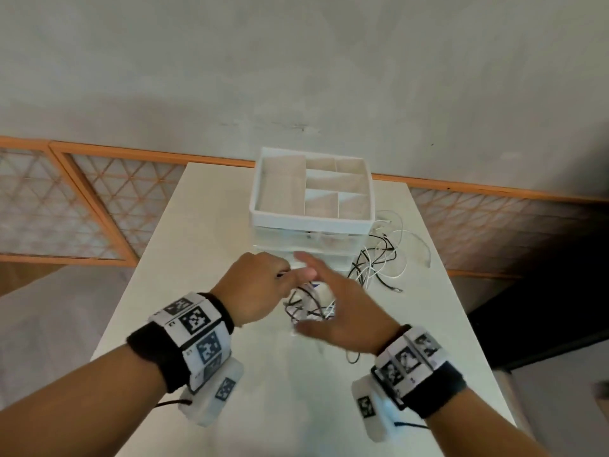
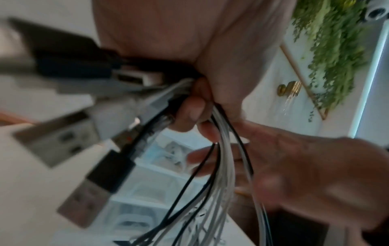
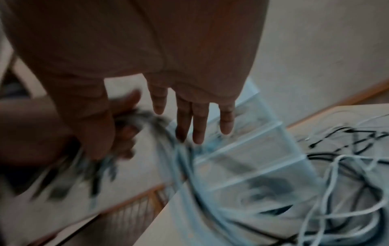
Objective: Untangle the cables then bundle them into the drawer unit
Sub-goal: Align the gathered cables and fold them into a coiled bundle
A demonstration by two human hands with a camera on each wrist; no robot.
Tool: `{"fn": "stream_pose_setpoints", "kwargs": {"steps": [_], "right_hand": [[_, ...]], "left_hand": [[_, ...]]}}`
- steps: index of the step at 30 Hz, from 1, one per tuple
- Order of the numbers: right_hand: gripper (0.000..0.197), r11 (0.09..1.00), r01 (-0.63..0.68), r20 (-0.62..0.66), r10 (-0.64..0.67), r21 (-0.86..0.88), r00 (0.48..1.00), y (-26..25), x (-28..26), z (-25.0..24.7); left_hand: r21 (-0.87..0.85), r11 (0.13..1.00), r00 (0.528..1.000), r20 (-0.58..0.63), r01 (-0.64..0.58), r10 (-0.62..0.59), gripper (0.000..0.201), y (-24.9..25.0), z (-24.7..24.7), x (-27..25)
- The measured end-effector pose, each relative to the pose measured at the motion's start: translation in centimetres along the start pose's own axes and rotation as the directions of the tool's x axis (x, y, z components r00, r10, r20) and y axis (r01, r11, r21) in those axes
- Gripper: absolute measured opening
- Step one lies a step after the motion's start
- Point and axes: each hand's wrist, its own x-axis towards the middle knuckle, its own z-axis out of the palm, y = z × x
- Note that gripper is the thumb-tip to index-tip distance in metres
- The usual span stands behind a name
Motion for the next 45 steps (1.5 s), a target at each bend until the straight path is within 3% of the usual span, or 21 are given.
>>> {"fn": "stream_pose_setpoints", "kwargs": {"steps": [2,4,6,9,11,13,15,18,20,22,24,26,28,29,32,34,37,39,42,43,45], "right_hand": [[0.057,1.0,0.023,-0.095,-0.025,-0.02,0.995,-0.1,0.3,2.2],[0.028,0.994,-0.096,-0.295,0.109,0.058,0.949,0.9,0.5,2.6],[0.022,0.973,-0.196,-0.38,0.229,0.123,0.896,2.3,0.1,2.7],[0.011,0.97,-0.243,-0.3,0.233,0.005,0.925,3.7,-1.2,4.3],[0.025,0.962,-0.248,-0.15,0.231,-0.114,0.961,3.7,-1.8,5.5],[0.041,0.983,-0.15,-0.061,0.144,-0.108,0.988,2.7,-1.8,6.3],[0.046,0.997,-0.065,-0.085,0.061,-0.05,0.995,1.4,-1.5,6.5],[0.046,0.984,-0.088,-0.205,0.119,0.155,0.972,0.6,-1.7,5.0],[0.036,0.957,-0.066,-0.275,0.146,0.281,0.95,0.7,-2.4,4.0],[0.028,0.92,-0.02,-0.283,0.14,0.391,0.949,0.5,-3.2,3.2],[0.02,0.887,0.041,-0.258,0.09,0.461,0.962,0.0,-3.8,2.8],[0.014,0.86,0.088,-0.218,0.028,0.502,0.976,-0.4,-4.1,2.6],[0.027,0.874,0.097,-0.203,0.002,0.476,0.979,-0.5,-4.4,2.8],[0.03,0.89,0.078,-0.203,0.017,0.45,0.979,-0.6,-4.4,2.9],[0.02,0.913,-0.003,-0.181,0.084,0.408,0.98,-1.2,-4.4,2.8],[0.017,0.918,0.007,-0.184,0.071,0.396,0.98,-1.6,-4.3,2.5],[0.014,0.906,0.052,-0.234,0.053,0.421,0.971,-1.7,-4.2,1.8],[0.015,0.883,0.089,-0.271,0.045,0.461,0.961,-1.6,-4.3,1.4],[0.019,0.867,0.123,-0.306,0.035,0.483,0.951,-1.6,-4.5,0.6],[0.021,0.865,0.122,-0.3,0.034,0.487,0.953,-1.5,-4.7,0.5],[0.023,0.875,0.098,-0.27,0.038,0.473,0.962,-1.3,-4.9,0.3]], "left_hand": [[-0.162,0.982,0.977,0.176,-0.092,0.121,0.018,1.0,0.1,-0.8],[-0.127,0.984,0.935,0.318,-0.123,0.158,0.014,0.3,0.2,-1.7],[0.004,0.992,0.935,0.334,-0.123,0.115,0.016,-1.5,1.0,-2.0],[0.176,0.978,0.948,0.313,-0.11,0.05,0.019,-3.3,3.5,-2.3],[0.255,0.96,0.939,0.343,-0.115,0.022,0.016,-3.5,4.9,-2.6],[0.28,0.95,0.939,0.341,-0.141,0.039,0.019,-3.7,5.5,-2.8],[0.174,0.973,0.948,0.302,-0.153,0.095,0.025,-3.9,5.2,-2.9],[-0.148,0.989,0.961,0.271,-0.014,0.054,0.041,-4.7,3.7,-3.2],[-0.419,0.898,0.962,0.272,0.133,-0.015,0.066,-5.2,3.0,-3.9],[-0.664,0.694,0.945,0.321,0.277,-0.07,0.085,-4.8,3.0,-4.7],[-0.794,0.48,0.912,0.41,0.373,-0.03,0.086,-3.7,3.1,-5.1],[-0.835,0.39,0.909,0.416,0.39,-0.019,0.081,-2.1,3.0,-4.7],[-0.827,0.415,0.925,0.357,0.379,-0.133,0.079,-0.8,2.8,-4.0],[-0.803,0.481,0.936,0.302,0.353,-0.184,0.078,-0.4,2.8,-3.7],[-0.631,0.737,0.97,0.147,0.243,-0.194,0.078,0.0,3.2,-3.1],[-0.593,0.776,0.976,0.107,0.216,-0.19,0.073,0.2,3.3,-2.7],[-0.679,0.665,0.945,0.152,0.312,-0.288,0.071,0.0,3.5,-2.2],[-0.728,0.528,0.89,0.265,0.437,-0.372,0.082,-0.8,3.7,-2.2],[-0.808,0.292,0.855,0.448,0.512,-0.261,0.096,-1.1,3.7,-2.8],[-0.823,0.26,0.861,0.461,0.506,-0.217,0.095,-0.9,3.5,-2.9],[-0.833,0.284,0.879,0.431,0.474,-0.205,0.09,-0.2,2.9,-2.9]]}}
